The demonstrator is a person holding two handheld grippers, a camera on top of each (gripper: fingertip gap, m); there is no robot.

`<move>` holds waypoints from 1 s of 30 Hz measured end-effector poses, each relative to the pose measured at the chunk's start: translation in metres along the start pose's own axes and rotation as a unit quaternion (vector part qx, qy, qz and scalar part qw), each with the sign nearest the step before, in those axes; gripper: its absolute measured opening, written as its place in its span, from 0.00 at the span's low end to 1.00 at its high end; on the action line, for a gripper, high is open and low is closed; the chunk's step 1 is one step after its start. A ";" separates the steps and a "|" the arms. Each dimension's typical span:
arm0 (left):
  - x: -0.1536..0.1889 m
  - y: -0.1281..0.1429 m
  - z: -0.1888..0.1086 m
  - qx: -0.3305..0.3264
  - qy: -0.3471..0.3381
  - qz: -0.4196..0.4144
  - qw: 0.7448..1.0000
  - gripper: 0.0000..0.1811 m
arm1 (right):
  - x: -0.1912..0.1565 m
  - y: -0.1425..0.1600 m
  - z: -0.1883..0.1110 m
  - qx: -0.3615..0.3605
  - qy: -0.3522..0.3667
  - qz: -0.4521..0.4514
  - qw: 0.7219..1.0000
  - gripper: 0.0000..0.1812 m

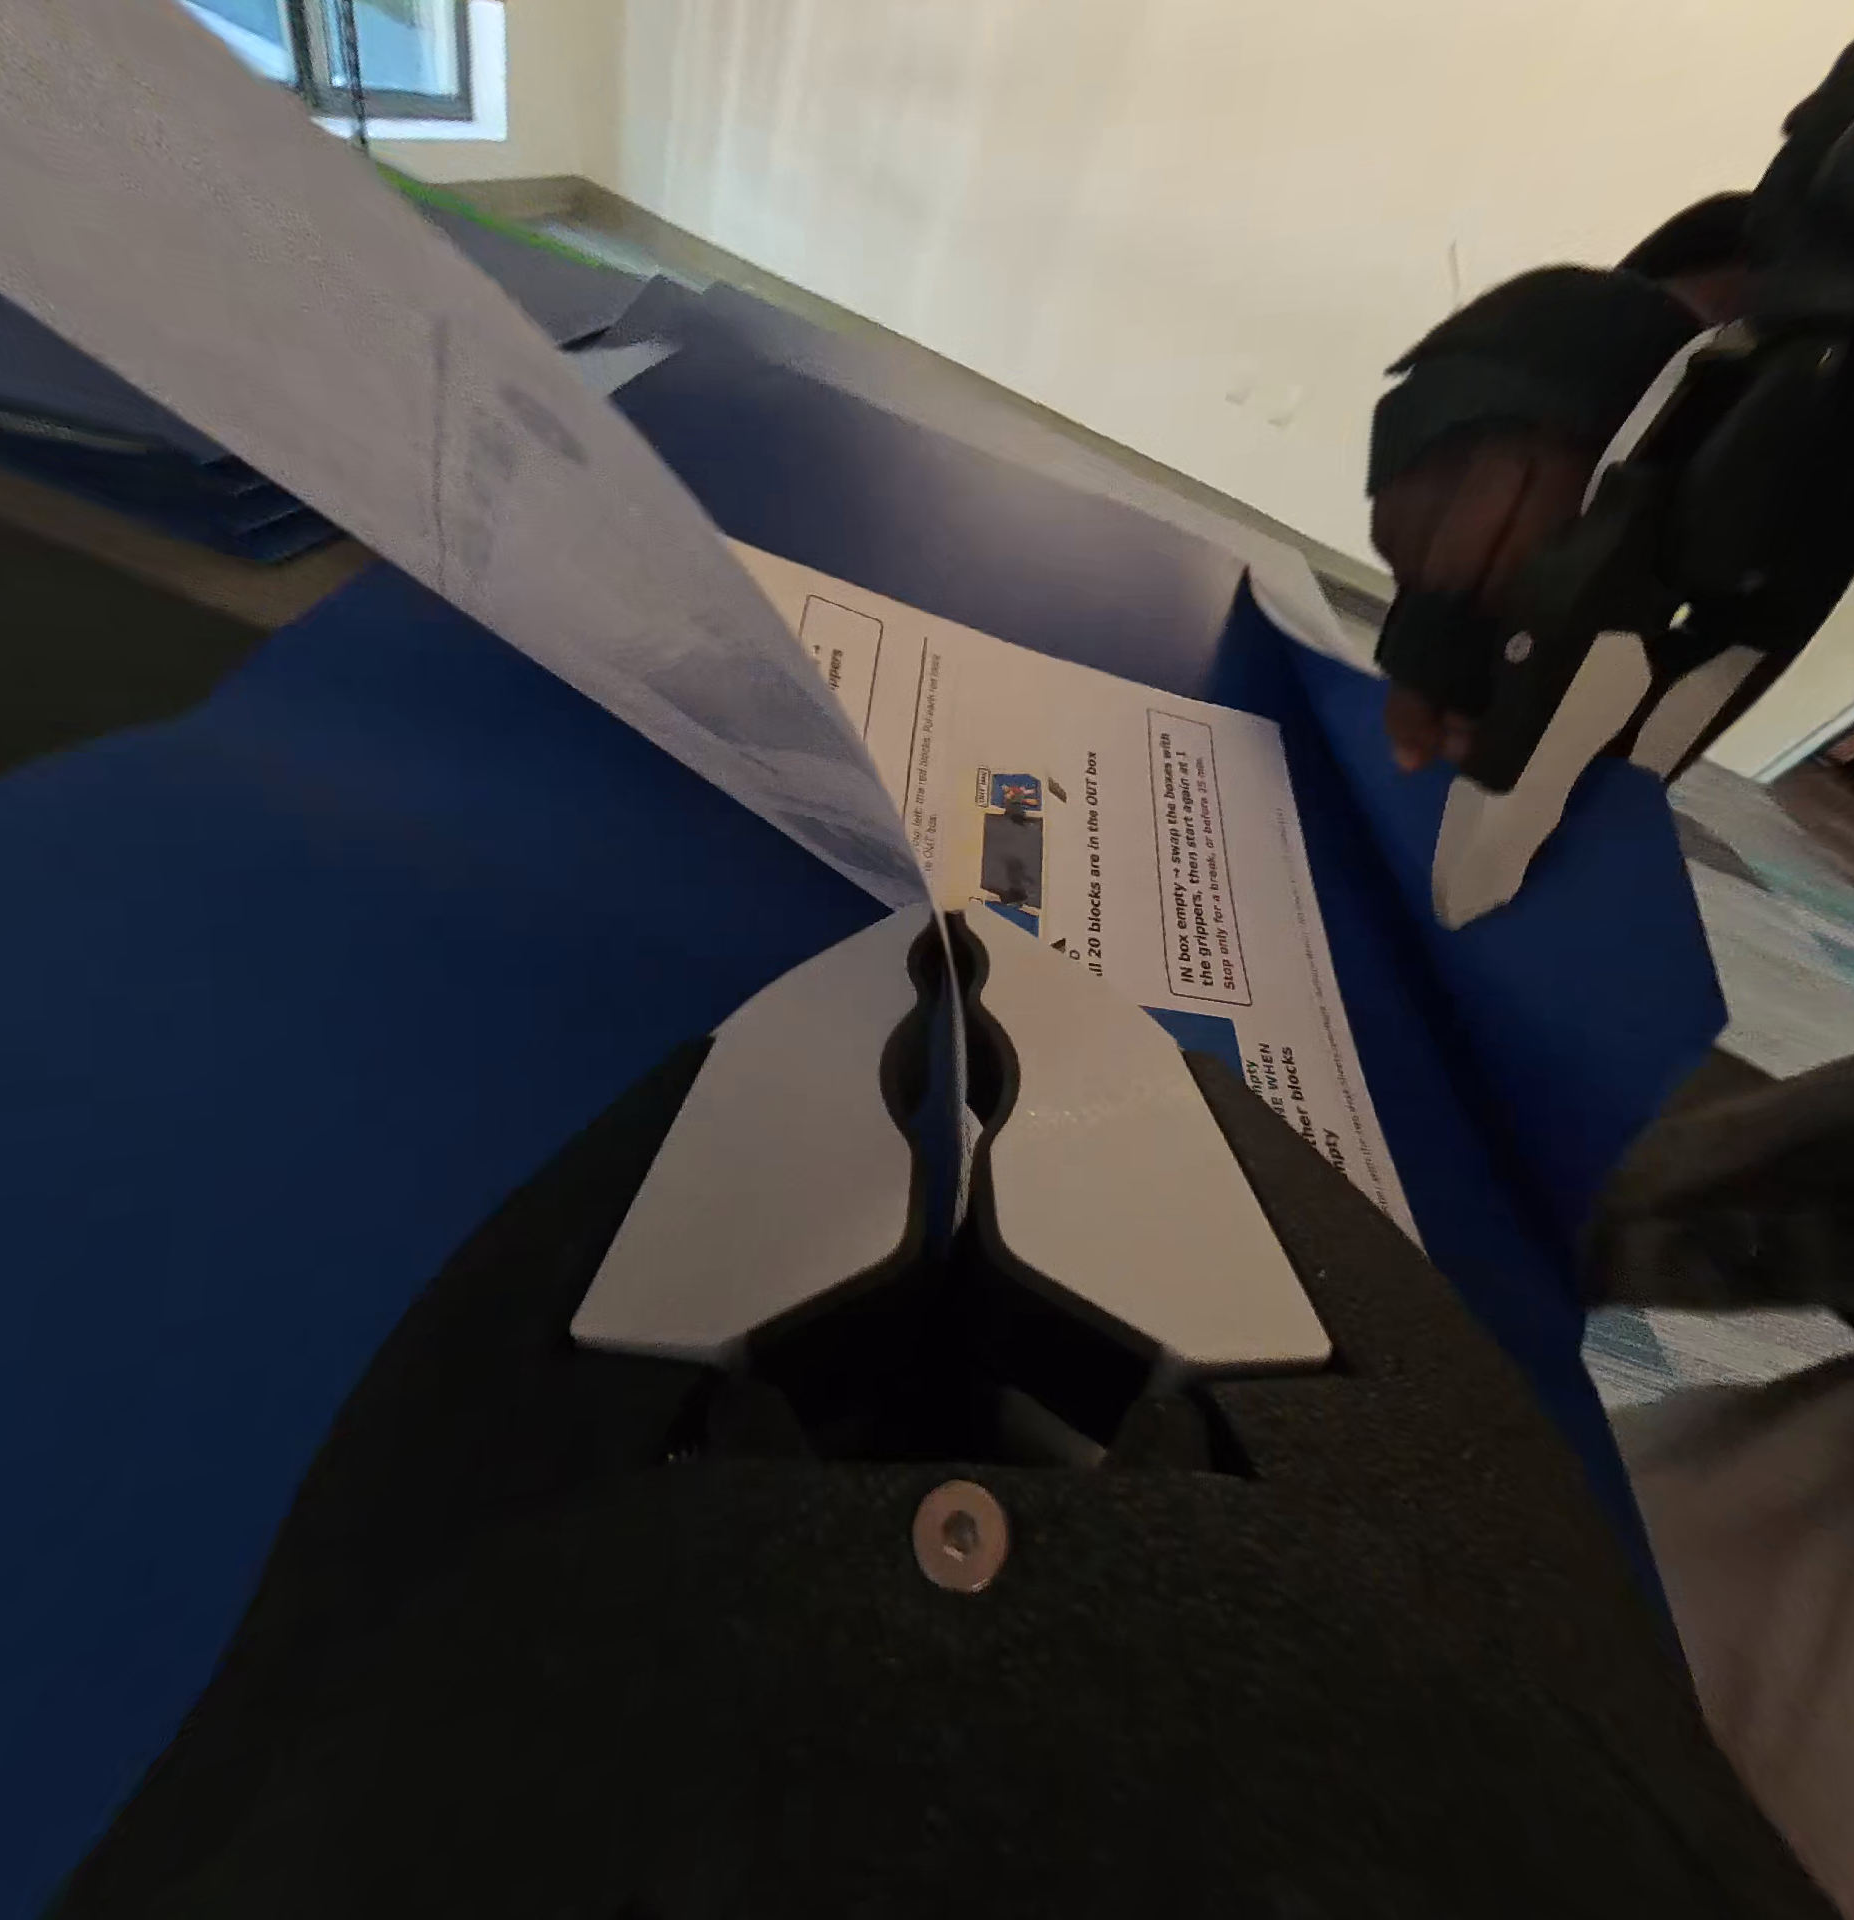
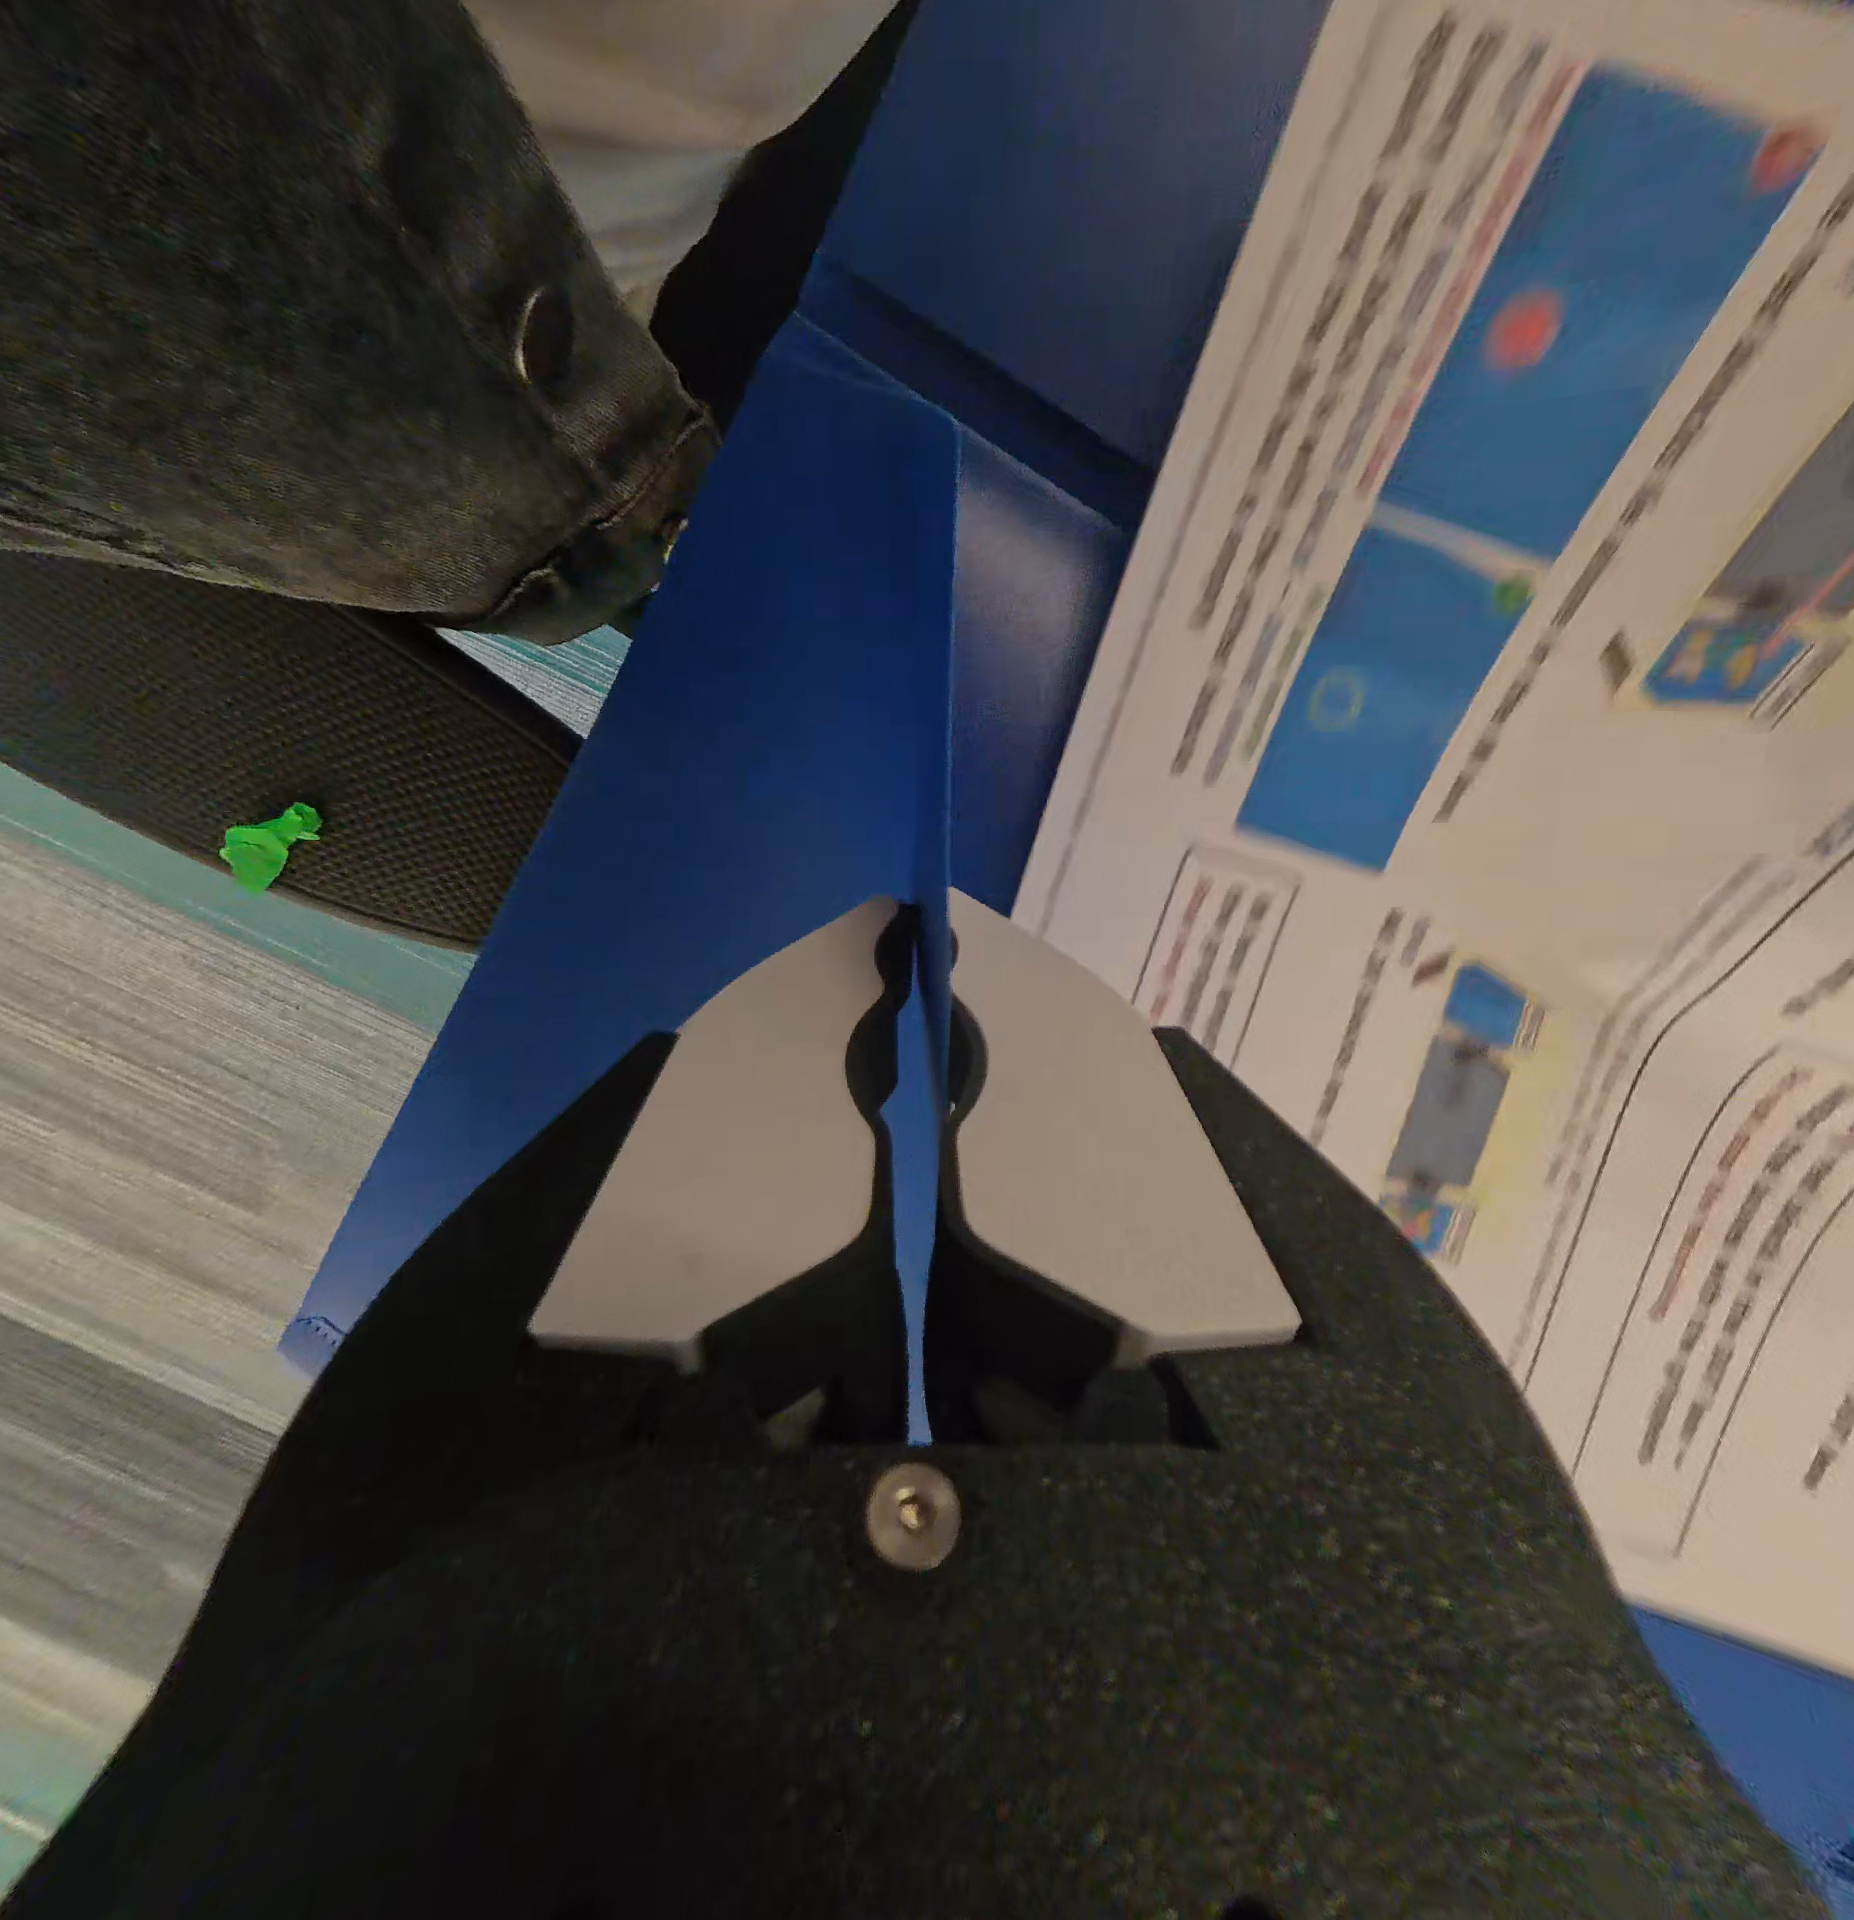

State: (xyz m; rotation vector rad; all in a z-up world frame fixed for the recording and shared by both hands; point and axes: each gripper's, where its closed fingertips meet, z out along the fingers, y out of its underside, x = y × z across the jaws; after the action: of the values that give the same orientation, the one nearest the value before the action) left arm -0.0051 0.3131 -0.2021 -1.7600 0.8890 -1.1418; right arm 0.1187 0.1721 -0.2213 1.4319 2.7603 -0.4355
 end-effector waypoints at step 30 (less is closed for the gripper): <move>0.069 0.040 0.097 -0.090 0.186 -0.189 0.960 0.02 | 0.008 0.009 0.010 0.016 -0.027 0.047 0.998 0.00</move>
State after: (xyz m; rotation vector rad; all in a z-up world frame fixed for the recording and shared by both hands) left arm 0.1042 0.2618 -0.2378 -1.9525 0.9184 -1.7304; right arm 0.1197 0.1804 -0.2344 1.5259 2.6429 -0.5095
